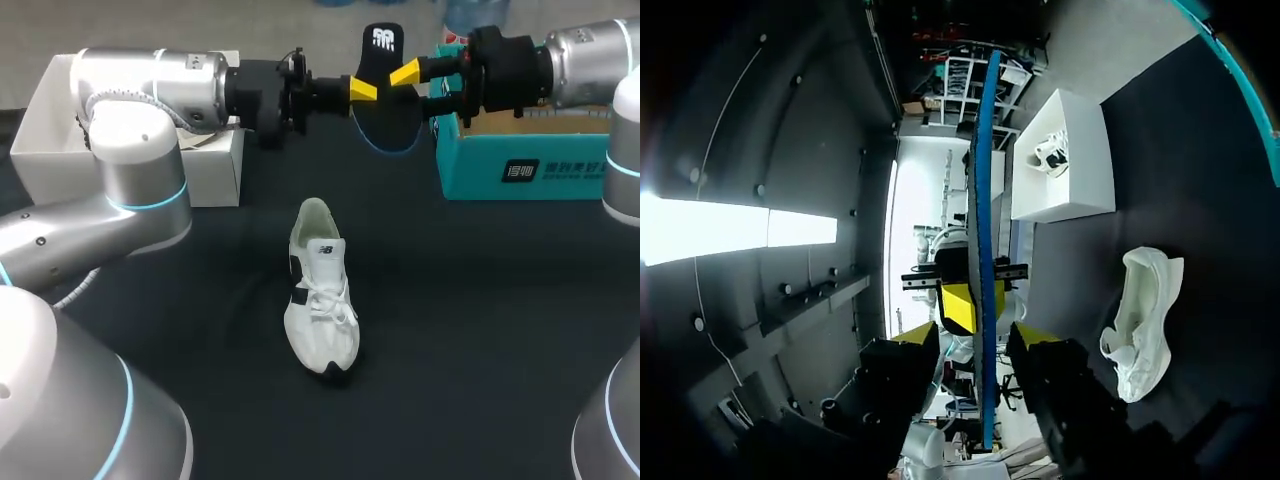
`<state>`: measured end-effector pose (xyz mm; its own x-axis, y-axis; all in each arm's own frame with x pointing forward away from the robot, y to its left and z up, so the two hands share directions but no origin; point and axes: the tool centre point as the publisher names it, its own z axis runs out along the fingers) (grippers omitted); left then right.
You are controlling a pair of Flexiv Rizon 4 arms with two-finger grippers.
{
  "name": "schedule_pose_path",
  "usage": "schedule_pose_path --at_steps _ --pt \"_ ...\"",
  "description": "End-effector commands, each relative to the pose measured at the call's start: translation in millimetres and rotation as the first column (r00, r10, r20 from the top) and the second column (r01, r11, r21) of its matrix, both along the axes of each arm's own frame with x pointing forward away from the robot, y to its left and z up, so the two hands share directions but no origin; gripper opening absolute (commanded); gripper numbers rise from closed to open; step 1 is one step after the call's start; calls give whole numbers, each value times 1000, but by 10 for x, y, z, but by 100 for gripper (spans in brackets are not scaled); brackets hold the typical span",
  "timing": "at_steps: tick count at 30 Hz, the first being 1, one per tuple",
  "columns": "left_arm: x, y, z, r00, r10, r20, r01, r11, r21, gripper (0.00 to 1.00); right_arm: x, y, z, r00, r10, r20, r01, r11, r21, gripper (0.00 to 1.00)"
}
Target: Take the shoe out of the shoebox, open the shoe tongue, remove and reinsert the insole, then place the shoe into the shoebox
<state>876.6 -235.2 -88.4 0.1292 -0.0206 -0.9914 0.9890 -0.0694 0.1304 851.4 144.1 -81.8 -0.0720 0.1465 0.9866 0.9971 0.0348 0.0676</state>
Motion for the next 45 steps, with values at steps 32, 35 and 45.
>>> schedule_pose_path --at_steps 32,35,45 --pt "21 413 -33 990 -139 -21 140 985 104 100 29 -27 -82 999 -19 31 19 1000 -1 0" --pt "42 484 -69 991 -132 -15 133 985 114 100 33 -35 -72 999 -26 38 26 1000 -7 0" --pt "181 824 -270 992 -126 21 119 970 212 100 95 -20 -50 995 -39 89 43 998 -47 0"
